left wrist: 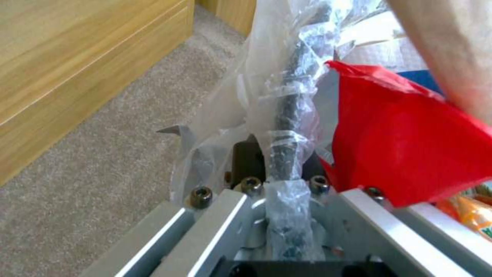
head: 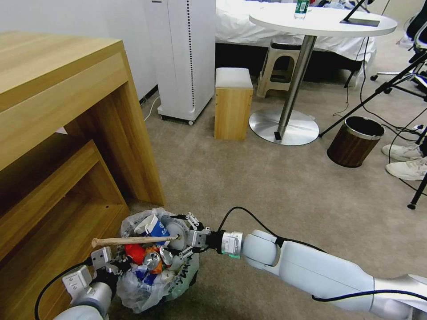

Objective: Pick up the trash bin and place the garbage on the floor into it.

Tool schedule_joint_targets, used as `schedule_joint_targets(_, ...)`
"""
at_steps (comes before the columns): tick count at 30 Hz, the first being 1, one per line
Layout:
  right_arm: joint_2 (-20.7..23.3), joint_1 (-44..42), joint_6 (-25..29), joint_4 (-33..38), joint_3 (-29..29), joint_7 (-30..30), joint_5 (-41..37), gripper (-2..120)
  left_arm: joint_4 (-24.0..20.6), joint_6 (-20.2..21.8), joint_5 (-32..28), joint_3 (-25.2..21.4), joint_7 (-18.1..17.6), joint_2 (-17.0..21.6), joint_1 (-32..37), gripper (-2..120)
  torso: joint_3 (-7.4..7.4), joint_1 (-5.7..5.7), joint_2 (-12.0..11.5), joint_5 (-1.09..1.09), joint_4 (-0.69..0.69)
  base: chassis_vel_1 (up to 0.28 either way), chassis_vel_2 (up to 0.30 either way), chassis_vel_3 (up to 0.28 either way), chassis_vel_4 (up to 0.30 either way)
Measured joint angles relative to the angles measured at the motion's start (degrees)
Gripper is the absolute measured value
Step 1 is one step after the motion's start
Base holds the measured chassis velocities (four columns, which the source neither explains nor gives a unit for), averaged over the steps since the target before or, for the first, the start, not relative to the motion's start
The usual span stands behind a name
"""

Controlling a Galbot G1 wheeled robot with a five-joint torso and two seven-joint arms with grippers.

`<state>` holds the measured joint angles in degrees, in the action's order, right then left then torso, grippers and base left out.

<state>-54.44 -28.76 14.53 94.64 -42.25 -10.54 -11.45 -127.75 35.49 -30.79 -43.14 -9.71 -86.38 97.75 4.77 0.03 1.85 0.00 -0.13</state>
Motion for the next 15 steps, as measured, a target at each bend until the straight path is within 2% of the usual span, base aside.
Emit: schedule_joint_targets(15, 2.13, -2.24, -0.16, 4.09, 6.85, 0.27, -3.91, 100, -0.60, 0.69, -0.20, -0.94, -0.91, -0.07, 0.16, 0, 0.00, 0.00, 0.00, 0.00, 0.00, 0.000, 0.000, 0.000, 0.000)
